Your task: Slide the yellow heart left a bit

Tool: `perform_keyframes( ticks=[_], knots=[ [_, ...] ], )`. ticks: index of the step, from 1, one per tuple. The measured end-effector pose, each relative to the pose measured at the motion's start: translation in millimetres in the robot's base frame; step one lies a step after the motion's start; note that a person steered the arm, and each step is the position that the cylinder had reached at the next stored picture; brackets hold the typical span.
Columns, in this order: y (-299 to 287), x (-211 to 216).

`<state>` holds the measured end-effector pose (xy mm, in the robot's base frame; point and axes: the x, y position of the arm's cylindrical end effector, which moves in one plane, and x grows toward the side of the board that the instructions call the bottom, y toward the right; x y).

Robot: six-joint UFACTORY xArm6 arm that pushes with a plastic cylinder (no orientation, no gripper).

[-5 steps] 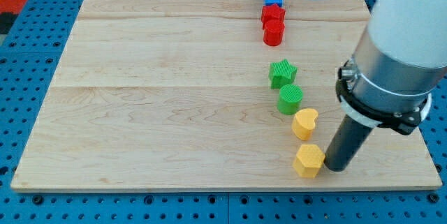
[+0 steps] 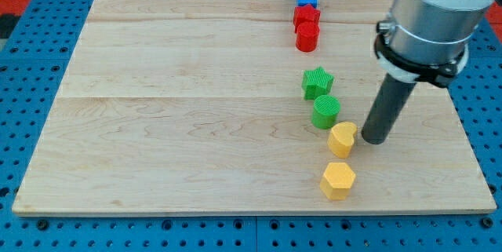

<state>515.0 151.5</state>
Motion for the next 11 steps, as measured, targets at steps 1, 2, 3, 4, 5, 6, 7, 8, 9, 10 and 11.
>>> perform_keyframes(
  ticks=[1, 2, 3, 4, 5, 6, 7, 8, 9, 10, 11],
  knots=[
    [-10, 10],
    [-11, 18],
    [-11, 18],
    [-9, 17],
    [-9, 6],
    [-13, 5],
    [-20, 5],
    [-25, 5],
    [-26, 7],
    [-27, 14],
    [-33, 14]
  ],
)
